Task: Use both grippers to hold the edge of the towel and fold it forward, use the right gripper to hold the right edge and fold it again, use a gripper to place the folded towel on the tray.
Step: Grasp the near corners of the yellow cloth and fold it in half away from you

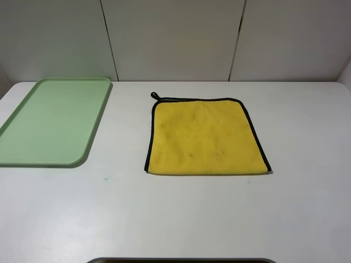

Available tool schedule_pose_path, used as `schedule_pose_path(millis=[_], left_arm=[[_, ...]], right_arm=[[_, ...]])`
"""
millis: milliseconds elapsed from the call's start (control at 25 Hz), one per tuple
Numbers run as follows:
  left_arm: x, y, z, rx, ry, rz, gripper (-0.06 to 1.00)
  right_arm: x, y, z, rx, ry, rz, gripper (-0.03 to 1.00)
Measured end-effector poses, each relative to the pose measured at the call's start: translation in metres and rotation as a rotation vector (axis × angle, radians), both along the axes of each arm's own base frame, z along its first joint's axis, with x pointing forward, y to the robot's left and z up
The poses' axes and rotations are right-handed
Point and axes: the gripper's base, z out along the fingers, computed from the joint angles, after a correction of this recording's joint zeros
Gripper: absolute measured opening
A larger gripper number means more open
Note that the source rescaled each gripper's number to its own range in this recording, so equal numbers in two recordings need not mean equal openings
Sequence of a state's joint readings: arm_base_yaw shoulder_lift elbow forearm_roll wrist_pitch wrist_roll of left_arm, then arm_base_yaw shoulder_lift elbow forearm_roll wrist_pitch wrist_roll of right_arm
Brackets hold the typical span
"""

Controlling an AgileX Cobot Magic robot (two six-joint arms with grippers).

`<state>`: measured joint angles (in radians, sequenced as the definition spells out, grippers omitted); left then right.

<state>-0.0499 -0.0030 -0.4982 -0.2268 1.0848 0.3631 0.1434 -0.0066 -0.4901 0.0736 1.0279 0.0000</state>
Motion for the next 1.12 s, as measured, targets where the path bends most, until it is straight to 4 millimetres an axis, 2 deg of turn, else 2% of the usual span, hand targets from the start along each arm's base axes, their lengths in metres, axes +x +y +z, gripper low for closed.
schedule_pose_path(millis=[1120], left_arm=[[0.0, 0.0, 0.0, 0.0, 0.0, 0.0, 1.0]], right_arm=[[0.0, 0.0, 0.0, 0.0, 0.0, 0.0, 1.0]])
